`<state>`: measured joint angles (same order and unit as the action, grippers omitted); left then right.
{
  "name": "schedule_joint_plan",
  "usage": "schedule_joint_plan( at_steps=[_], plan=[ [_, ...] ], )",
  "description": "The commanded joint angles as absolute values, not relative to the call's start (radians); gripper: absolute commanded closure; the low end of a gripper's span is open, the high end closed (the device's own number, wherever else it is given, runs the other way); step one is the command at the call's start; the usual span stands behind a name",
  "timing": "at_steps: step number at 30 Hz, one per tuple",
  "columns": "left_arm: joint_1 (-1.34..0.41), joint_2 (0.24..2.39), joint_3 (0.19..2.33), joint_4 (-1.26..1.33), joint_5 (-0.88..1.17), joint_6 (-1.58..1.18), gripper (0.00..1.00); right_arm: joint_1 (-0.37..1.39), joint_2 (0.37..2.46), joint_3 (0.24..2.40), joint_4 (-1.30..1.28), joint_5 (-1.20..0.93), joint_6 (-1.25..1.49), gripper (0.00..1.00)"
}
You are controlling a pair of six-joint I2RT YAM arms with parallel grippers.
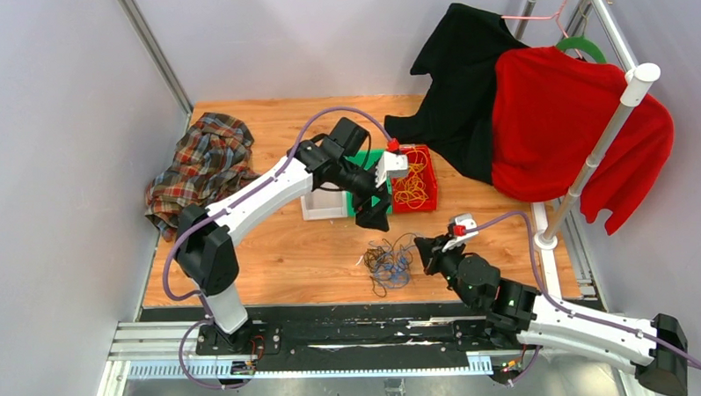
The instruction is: Untangle the cables
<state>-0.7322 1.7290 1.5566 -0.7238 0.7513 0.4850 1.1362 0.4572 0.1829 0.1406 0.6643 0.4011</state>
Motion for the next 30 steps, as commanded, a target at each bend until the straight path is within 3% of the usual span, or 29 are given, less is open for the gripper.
schedule_joint_plan(
  at_steps=[1,10,27,30],
  plan=[
    [-0.762,1.718,1.577,-0.804,0.909,0.527,0.09,1.113,0.505,0.251,0.303,0.474,0.301,1.00],
    [-0.834,1.675,1.550,-0.806,0.893,0.538,0.30,1.109,0.674,0.336,0.329,0.423,0.262,0.99],
    [-0.853,1.568,1.379,-0.519,0.592,0.367,0.95,1.105,0.735,0.349,0.348,0.402,0.278,0.99],
    [-0.853,1.539,1.372,-0.521,0.587,0.357,0.99,1.096,0.748,0.347,0.334,0.396,0.308,0.95]
  ],
)
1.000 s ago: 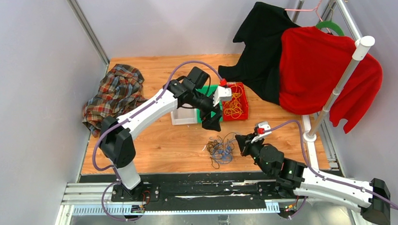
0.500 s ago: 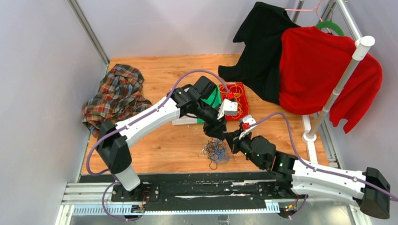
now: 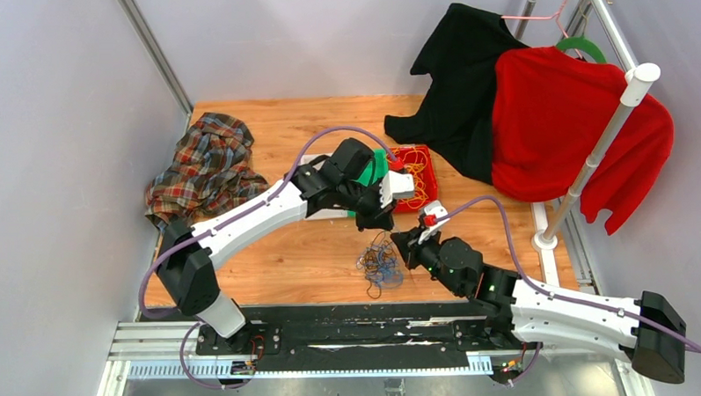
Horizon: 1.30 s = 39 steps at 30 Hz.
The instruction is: Untangle the cables
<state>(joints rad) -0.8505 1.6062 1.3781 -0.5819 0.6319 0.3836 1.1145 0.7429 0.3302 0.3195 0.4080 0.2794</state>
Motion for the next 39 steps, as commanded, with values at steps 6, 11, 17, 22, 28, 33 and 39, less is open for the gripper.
schedule_joint_plan(
  at_steps=[6,11,17,22,28,33,39],
  plan=[
    [-0.851,1.514,1.415,-0.589,0.583,0.350,0.99,1.031,0.767,0.314,0.351,0.374,0.363,0.83],
    [-0.842,1.480,1.473,-0.663,0.560,0.338,0.99,0.999,0.740,0.285,0.329,0.425,0.373,0.81],
    [-0.842,1.469,1.623,-0.760,0.455,0.399,0.99,0.992,0.668,0.259,0.245,0.415,0.373,0.68],
    [-0.843,1.447,1.655,-0.798,0.457,0.385,0.99,0.992,0.550,0.295,0.182,0.358,0.345,0.39],
    [-0.845,1.422,1.626,-0.801,0.455,0.371,0.99,0.994,0.540,0.409,0.271,0.283,0.284,0.35],
    [-0.845,1.413,1.643,-0.819,0.460,0.376,0.99,0.994,0.687,0.513,0.383,0.247,0.237,0.34],
    [-0.845,1.387,1.648,-0.840,0.475,0.364,0.99,0.995,0.855,0.601,0.455,0.305,0.237,0.33]
  ],
)
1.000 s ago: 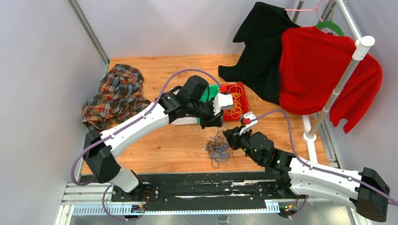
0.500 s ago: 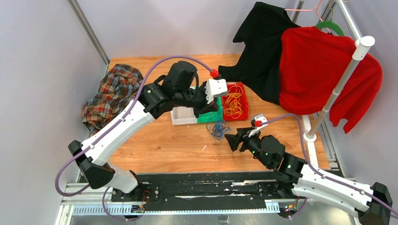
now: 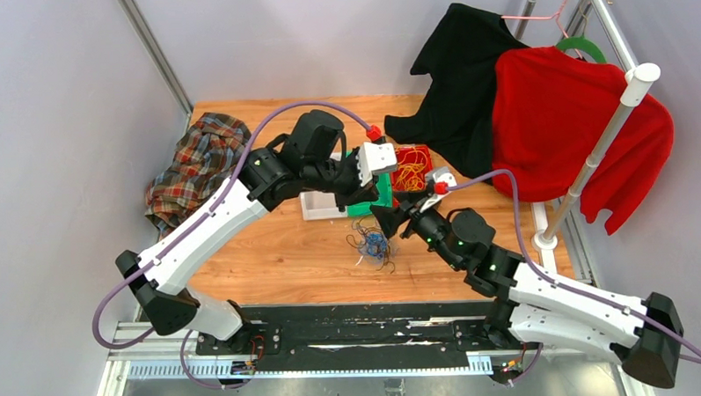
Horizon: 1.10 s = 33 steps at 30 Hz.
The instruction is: Untangle the cables
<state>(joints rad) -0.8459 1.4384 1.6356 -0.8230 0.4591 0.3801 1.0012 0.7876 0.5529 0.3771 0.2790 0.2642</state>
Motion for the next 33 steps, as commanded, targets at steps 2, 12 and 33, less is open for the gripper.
schedule_joint_plan(
  at_steps=[2,12,33],
  plan=[
    [-0.845,1.376,1.654,-0.854,0.481,0.370,0.99,0.994,0.887,0.608,0.457,0.335,0.247,0.37],
    [-0.847,1.359,1.728,-0.923,0.553,0.391,0.99,0.994,0.997,0.585,0.542,0.341,0.248,0.46],
    [-0.854,1.456,2.176,-0.996,0.564,0.365,1.00,0.996,1.299,0.486,0.668,0.387,0.333,0.61]
  ],
)
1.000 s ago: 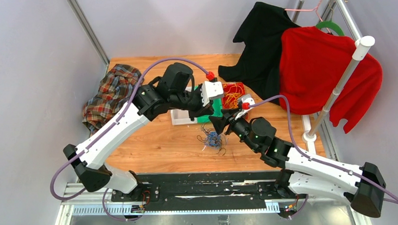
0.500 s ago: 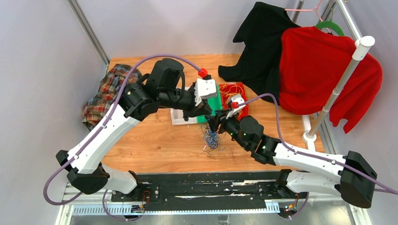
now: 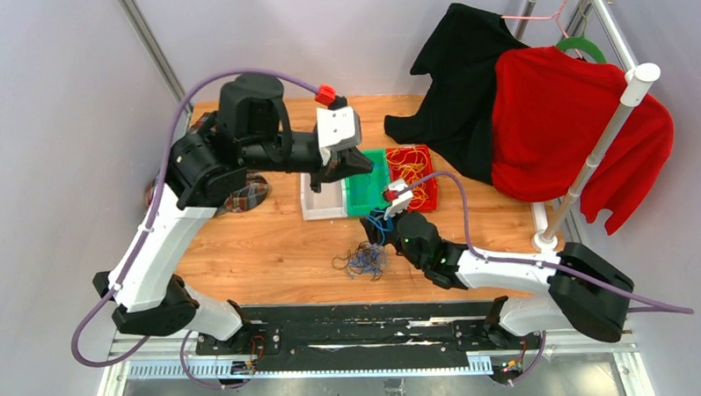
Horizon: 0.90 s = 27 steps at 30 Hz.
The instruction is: Untangle the cables
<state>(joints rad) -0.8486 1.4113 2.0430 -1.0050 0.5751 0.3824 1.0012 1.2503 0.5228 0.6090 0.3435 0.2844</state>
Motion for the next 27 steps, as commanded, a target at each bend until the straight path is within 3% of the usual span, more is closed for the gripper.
schedule_joint_plan(
  at_steps=[1,6,9,17,27],
  plan=[
    [-0.854,1.475,2.223,-0.996,0.550,0.366,1.00,0.996,1.312,0.468,0.682,0.390,0.348,0.62],
    [-0.854,1.564,2.475,-0.989,0.431,0.408,1.00,1.022,1.336,0.388,0.744,0.394,0.384,0.57],
    [-0.856,1.576,2.513,-0.912,0.331,0.425,0.99,1.040,1.323,0.342,0.763,0.396,0.402,0.53],
    [-0.856,1.497,2.223,-0.628,0.155,0.501,1.00,1.092,1.246,0.234,0.752,0.413,0.461,0.53],
    [-0.800,1.509,1.798,-0.407,0.045,0.522,0.99,1.094,0.763,0.177,0.418,0.556,0.500,0.50]
  ],
)
